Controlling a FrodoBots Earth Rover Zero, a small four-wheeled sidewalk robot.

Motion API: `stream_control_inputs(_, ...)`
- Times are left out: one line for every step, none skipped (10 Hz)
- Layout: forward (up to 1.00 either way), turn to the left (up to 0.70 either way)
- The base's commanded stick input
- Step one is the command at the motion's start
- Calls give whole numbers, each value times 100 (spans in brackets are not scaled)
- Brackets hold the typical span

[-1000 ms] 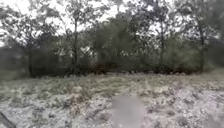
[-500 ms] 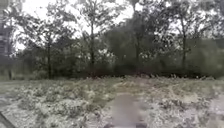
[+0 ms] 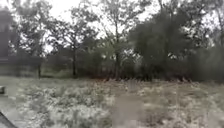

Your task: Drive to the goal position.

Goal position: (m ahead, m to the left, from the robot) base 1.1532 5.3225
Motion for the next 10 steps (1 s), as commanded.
stream_control_inputs(70,35)
stream_control_inputs(70,35)
stream_control_inputs(70,35)
stream_control_inputs(70,35)
stream_control_inputs(70,35)
stream_control_inputs(70,35)
stream_control_inputs(70,35)
stream_control_inputs(64,24)
stream_control_inputs(50,0)
stream_control_inputs(50,0)
